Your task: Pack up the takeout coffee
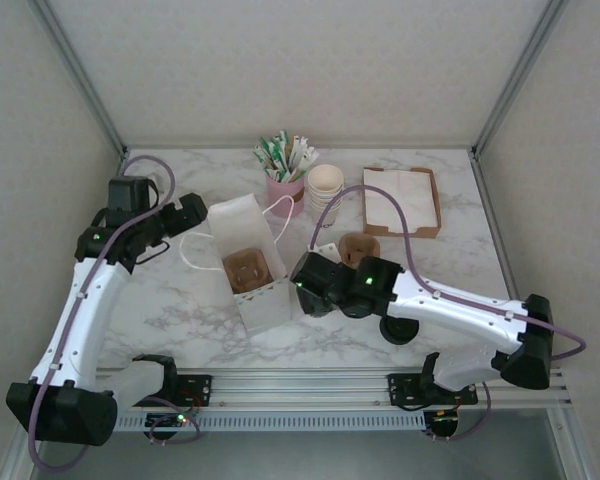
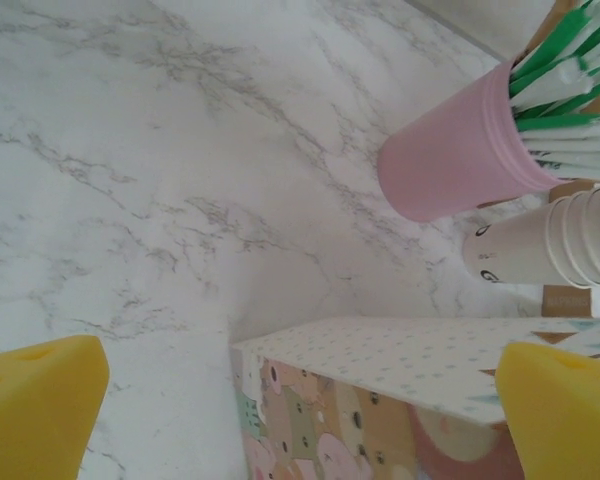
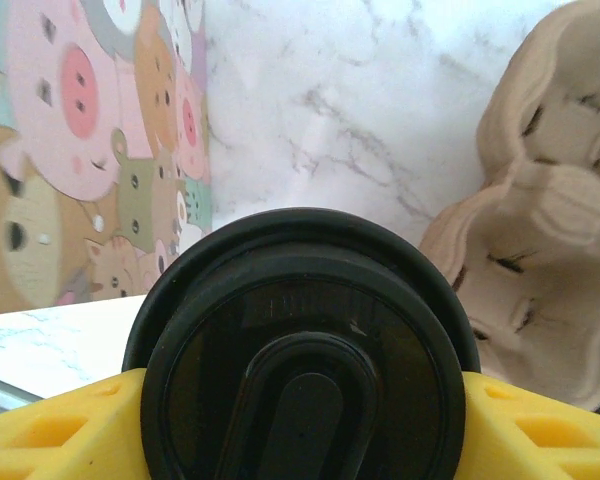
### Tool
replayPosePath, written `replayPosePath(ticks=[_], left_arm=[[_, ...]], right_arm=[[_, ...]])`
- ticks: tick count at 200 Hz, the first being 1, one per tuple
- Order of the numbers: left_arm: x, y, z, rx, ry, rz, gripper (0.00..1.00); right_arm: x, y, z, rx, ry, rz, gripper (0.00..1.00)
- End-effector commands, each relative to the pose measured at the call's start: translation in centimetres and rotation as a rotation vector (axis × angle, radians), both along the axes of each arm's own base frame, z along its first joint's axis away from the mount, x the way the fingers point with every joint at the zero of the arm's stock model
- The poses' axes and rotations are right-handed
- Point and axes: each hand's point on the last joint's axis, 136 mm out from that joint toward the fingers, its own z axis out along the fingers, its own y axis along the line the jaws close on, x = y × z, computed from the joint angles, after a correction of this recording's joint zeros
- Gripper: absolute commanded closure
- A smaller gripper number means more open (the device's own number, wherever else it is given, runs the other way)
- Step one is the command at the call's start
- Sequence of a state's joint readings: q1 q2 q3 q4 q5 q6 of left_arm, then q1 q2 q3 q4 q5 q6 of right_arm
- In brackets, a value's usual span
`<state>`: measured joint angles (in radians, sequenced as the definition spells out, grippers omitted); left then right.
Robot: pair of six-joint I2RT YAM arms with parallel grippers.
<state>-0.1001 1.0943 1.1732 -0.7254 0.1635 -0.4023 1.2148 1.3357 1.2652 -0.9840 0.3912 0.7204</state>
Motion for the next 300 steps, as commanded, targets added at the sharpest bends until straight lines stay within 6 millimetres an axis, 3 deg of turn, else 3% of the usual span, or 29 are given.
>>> replayPosePath(ticks=[1,30,69,97,147,226,265,300], left_arm=[[-0.2,0.6,3.8,-0.013,-0.05,0.036,0.0],[0.5,2.8,5.7,0.044,-0.081,0.155,0.02],[3.6,5.1,4.7,0.021,-0.035,0.269,0.09],[6.2,6.1,0.6,-0.014,0.093,0.308,0.12],[8.3,3.8,-7.3,-0.15,0.277,0.257,0.16],[6.5,0.4,-13.0,-0.146,0.387,0.2,0.12],[4.5,-0.5,-14.9,-0.127,0.408,0.199,0.11],[2.7,-1.4,-15.4,-0.138,0.396,0.203,0.1]], right_arm=[[0.6,-3.0,3.9,-0.026,-0.09,-0.016,0.32],[0.7,-4.8,7.7,0.022,-0.177,-0.01,0.34],[1.0,-5.3,12.3,0.084,-0.265,0.032,0.36],[1.1,-4.7,15.4,0.118,-0.315,0.08,0.37],[1.2,-3.0,20.7,0.194,-0.411,0.168,0.37],[0.9,0.8,26.2,0.3,-0.489,0.283,0.37],[0.7,3.9,26.8,0.3,-0.494,0.352,0.37],[0.5,6.8,26.6,0.308,-0.484,0.403,0.37]])
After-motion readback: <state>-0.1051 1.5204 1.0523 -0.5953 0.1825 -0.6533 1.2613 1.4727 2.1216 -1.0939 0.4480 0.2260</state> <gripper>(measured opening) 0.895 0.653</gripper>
